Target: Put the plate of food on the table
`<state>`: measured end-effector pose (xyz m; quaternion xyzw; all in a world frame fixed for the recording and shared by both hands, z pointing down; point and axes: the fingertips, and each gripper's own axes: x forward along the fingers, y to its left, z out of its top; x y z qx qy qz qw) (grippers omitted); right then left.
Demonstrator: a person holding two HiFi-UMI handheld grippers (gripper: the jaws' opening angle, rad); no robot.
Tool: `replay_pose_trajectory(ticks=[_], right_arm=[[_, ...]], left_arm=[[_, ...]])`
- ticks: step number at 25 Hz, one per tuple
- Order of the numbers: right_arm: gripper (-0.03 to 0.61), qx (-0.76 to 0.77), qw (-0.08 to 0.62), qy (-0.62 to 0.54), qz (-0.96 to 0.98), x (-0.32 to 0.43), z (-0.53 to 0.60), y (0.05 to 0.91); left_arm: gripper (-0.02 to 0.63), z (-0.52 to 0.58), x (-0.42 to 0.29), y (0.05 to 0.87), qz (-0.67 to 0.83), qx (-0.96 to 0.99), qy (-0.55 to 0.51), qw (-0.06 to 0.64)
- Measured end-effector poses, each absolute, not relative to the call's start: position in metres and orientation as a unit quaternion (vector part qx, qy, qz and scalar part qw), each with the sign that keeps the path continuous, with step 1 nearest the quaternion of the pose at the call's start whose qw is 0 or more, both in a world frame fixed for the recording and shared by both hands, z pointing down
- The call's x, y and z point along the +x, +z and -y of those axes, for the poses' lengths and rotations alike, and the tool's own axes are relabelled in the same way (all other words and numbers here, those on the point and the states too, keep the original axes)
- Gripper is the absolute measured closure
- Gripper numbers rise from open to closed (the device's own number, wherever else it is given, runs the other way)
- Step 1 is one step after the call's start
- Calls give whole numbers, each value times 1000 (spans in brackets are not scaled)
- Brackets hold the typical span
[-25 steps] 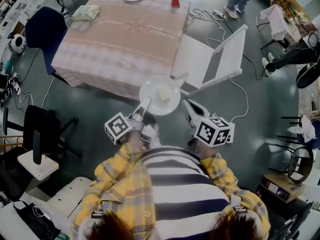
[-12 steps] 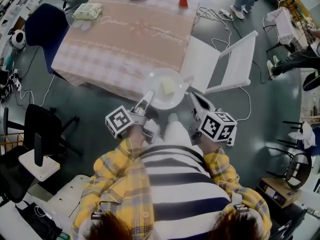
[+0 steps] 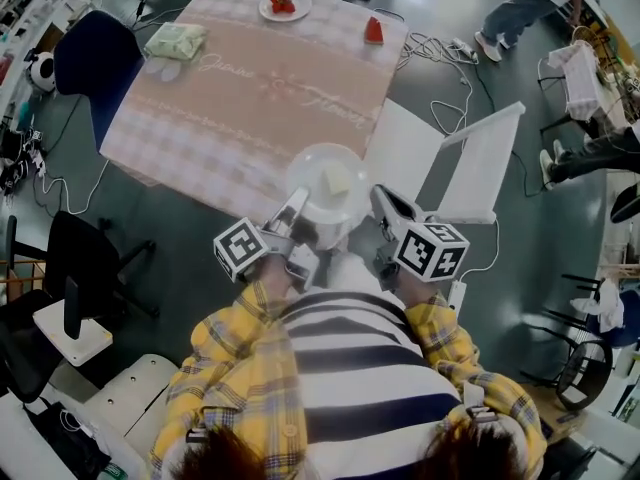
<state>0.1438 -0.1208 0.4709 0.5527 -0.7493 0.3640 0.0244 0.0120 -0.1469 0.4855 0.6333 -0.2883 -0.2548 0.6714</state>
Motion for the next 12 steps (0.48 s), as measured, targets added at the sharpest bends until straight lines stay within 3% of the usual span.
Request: replay_pose_trajectory(ticks=[12], right_arm=[[581,530,46,362,765,174,194,475]], left_arm=[[594,224,41,497,316,636,-269,650]])
